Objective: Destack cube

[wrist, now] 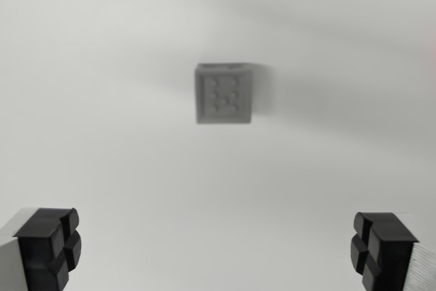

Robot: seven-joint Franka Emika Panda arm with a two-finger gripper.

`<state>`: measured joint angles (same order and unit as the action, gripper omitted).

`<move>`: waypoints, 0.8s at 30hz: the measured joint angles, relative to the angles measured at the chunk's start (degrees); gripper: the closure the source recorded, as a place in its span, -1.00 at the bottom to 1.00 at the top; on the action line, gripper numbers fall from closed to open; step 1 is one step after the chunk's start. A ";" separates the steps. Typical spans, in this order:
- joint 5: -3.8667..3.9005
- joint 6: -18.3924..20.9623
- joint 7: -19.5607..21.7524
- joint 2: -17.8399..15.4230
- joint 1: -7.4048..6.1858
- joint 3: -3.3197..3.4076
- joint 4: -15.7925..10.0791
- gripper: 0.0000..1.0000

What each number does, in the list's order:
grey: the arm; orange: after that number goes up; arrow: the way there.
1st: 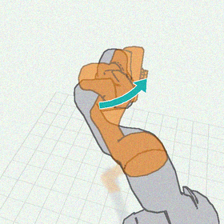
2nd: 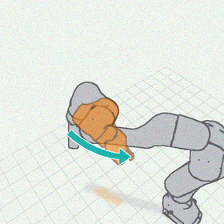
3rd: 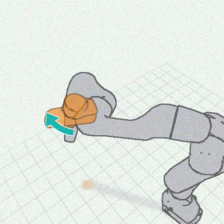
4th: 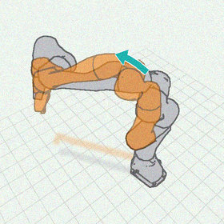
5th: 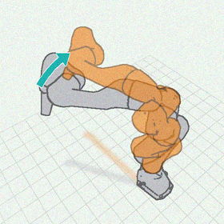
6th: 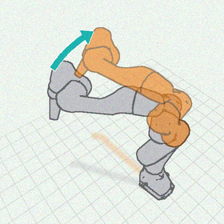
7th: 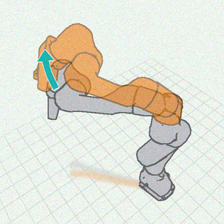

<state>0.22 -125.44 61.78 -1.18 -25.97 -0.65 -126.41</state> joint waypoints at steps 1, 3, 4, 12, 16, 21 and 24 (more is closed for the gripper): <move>0.00 0.19 0.00 -0.10 0.00 0.00 0.10 -1.00; 0.00 0.91 0.00 -0.44 0.00 0.00 0.48 -1.00; -0.01 1.23 0.00 -0.59 0.00 0.00 0.64 -1.00; -0.01 2.97 -0.01 -1.27 0.00 0.00 1.67 -1.00; -0.01 3.39 -0.01 -1.46 0.00 0.00 1.88 -1.00; -0.01 3.47 -0.01 -1.45 0.00 0.00 1.91 -1.00; -0.01 3.47 -0.01 -1.45 0.00 0.00 1.91 -1.00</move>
<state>0.21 -121.97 61.77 -2.63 -25.97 -0.65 -124.50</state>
